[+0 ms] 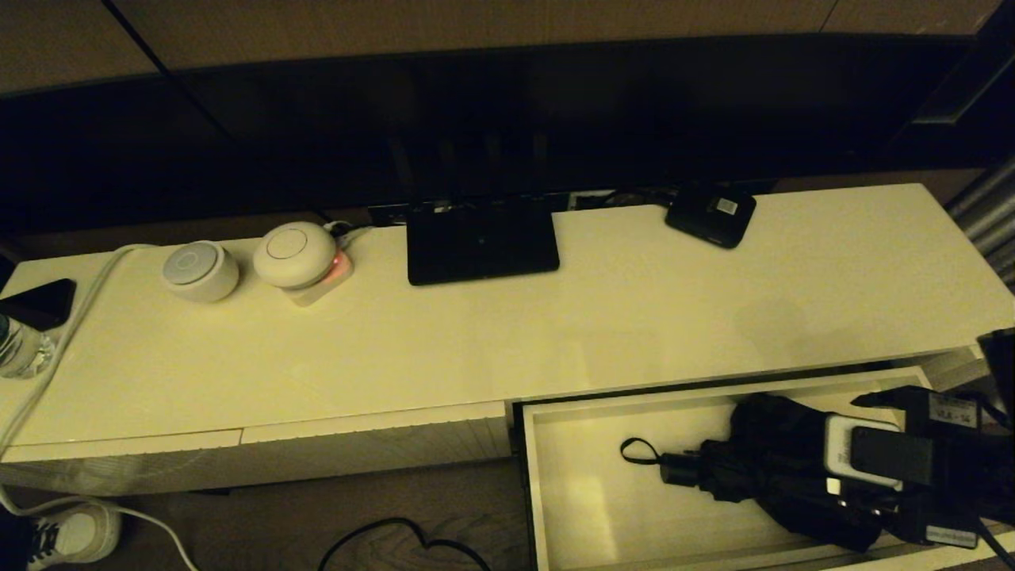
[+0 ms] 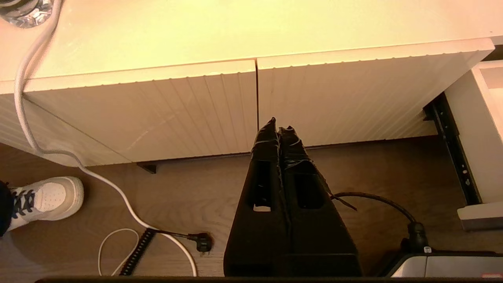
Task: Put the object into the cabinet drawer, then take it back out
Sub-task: Put the umbrella in the drawer, then close the drawer
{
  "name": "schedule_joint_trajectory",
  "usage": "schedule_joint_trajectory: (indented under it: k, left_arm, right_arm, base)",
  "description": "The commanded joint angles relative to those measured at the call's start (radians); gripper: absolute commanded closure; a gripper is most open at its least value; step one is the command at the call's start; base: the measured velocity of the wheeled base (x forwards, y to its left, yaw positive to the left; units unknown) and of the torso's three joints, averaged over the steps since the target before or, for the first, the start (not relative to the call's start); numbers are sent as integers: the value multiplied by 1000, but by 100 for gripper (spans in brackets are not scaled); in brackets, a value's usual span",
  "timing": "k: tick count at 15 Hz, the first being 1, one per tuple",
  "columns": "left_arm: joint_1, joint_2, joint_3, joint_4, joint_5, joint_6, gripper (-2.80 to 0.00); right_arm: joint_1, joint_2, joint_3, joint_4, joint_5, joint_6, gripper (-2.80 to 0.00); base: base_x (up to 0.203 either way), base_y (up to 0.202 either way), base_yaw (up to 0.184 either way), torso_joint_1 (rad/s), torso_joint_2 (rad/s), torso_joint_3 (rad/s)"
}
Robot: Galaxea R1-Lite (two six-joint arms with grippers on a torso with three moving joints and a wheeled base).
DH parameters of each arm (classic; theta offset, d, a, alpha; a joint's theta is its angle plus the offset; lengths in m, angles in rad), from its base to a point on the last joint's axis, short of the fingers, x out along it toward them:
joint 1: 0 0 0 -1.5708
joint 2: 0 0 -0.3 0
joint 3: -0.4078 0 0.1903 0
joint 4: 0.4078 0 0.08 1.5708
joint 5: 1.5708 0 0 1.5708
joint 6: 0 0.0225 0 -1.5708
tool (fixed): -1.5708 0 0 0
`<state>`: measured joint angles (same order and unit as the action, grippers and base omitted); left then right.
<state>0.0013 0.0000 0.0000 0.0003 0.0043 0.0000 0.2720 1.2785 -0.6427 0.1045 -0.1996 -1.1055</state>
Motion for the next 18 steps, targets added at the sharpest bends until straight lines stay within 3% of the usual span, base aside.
schedule_joint_trajectory:
  k: [1,3,5,9,18]
  left_arm:
    - [0,0,3,0,0,0,0]
    - [0,0,3,0,-1,0,0]
    - [0,0,3,0,-1,0,0]
    - [0,0,3,0,0,0,0]
    - [0,0,3,0,0,0,0]
  right_arm:
    - [48,-216,-17,196,2,-27,0]
    - [116,-284,0,325,3,-43,0]
    - [163,-315,49,363,24,-45,0]
    - [190,-270,140,385,185,-48,0]
    - [192,44,327,108,204,-45,0]
  base:
    - [0,0,0,0,0,0]
    - [0,0,0,0,0,0]
    - [0,0,0,0,0,0]
    - [0,0,0,0,0,0]
    - [0,0,0,0,0,0]
